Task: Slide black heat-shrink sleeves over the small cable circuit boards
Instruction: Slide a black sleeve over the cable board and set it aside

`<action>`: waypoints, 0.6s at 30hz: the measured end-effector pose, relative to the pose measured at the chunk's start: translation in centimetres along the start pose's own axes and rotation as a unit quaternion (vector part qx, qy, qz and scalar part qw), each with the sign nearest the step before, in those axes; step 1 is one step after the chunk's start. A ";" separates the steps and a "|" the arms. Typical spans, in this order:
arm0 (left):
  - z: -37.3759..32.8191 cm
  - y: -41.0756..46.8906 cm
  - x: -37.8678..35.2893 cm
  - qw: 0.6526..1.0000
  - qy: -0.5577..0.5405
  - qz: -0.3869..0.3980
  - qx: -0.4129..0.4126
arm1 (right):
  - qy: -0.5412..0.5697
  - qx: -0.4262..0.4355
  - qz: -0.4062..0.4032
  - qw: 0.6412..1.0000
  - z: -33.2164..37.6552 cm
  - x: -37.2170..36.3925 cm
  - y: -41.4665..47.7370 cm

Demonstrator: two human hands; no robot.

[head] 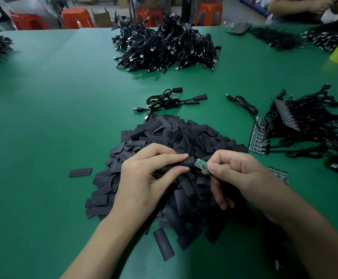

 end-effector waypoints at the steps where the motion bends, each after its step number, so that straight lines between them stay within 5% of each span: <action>1: 0.0 0.0 0.0 1.000 0.008 0.001 -0.004 | -0.006 0.000 0.000 1.000 0.0 0.0 0.0; 9: -0.2 -0.3 -0.5 0.990 0.102 0.042 -0.085 | -0.047 -0.022 0.012 0.999 -0.5 -0.4 0.2; 18: -0.1 -0.1 -1.0 0.989 0.077 0.095 -0.088 | -0.046 -0.029 0.036 0.998 -0.4 -0.4 -0.1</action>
Point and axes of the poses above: each hand's wrist, its own y-axis towards the middle knuckle, its own x-axis out of the back of the hand, z = x × y, the point moved 8 cm from there along y, towards the middle knuckle, and after that the axes turned 3 degrees about x, right-handed, at the moved point
